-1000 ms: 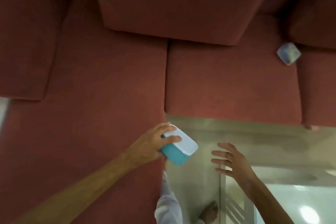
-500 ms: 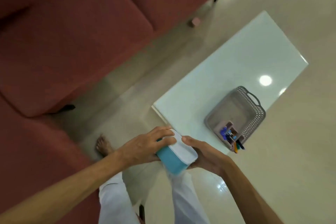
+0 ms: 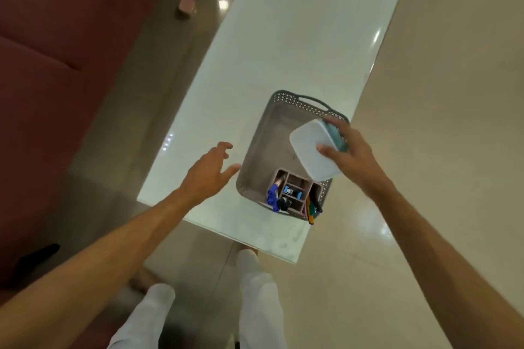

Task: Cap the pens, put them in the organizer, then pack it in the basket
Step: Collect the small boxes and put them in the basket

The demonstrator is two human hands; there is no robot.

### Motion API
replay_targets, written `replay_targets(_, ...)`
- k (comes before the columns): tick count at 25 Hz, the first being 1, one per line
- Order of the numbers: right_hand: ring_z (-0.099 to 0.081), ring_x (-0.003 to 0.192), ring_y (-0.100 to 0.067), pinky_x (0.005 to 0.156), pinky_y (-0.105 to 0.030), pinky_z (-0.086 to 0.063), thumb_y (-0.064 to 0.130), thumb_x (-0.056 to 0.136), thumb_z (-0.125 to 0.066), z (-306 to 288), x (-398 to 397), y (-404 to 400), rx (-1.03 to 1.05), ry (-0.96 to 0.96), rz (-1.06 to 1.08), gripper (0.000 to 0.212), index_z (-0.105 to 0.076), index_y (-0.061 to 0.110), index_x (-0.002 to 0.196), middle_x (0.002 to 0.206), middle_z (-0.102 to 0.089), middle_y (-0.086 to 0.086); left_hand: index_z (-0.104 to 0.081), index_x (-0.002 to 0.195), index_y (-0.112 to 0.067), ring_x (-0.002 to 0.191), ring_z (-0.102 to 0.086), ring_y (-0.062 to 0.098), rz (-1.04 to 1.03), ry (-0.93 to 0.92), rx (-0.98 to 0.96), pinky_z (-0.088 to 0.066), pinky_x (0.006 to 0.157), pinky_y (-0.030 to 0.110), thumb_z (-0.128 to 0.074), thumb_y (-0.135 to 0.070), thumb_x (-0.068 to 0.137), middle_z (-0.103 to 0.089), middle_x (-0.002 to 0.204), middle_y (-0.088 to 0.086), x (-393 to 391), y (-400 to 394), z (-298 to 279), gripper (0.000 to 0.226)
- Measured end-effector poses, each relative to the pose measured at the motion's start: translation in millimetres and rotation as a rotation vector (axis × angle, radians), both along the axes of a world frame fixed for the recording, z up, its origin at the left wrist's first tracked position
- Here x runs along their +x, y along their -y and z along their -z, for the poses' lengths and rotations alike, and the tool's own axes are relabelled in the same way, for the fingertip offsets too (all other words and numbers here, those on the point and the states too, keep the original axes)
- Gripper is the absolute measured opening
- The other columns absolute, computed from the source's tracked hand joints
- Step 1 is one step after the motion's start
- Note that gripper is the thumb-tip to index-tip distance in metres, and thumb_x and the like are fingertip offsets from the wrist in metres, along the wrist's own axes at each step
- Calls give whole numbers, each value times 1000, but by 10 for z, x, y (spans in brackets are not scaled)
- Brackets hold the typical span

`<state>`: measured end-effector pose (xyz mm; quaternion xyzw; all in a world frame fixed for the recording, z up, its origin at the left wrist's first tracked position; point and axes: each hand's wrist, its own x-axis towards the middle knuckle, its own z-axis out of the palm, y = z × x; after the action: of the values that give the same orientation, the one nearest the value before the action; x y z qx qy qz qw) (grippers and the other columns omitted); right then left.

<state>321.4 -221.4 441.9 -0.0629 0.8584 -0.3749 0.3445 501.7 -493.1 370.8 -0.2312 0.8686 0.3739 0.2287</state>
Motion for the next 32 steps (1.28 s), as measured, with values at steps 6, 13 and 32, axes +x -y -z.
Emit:
replay_targets(6, -56, 130, -38, 99, -34, -42, 3, 101, -59, 1382, -512, 139, 309, -76, -454, 54, -55, 23, 151, 144, -60, -20, -61, 138, -19, 96, -77, 27, -63, 253, 172, -65, 75, 37, -60, -40, 106, -77, 116, 11, -266, 7, 706, 38)
replay_targets(13, -60, 123, -40, 98, -45, -52, 6, 101, -48, 1514, -174, -179, 450, -88, -556, 60, -43, 25, 157, 141, -61, -19, -71, 116, -6, 71, -77, 23, 62, 239, 74, -66, 79, 40, -57, -30, 108, -78, 92, 12, -388, -85, 882, 29)
replay_targets(32, -72, 107, -34, 91, -36, -53, 9, 102, -58, 979, -91, 1454, 488, -91, -530, 30, -71, 9, 129, 121, -76, -17, -69, 92, -22, 72, -72, 14, -161, 20, 95, -59, 73, 38, -58, -34, 102, -75, 79, -9, 515, 2116, 661, 19)
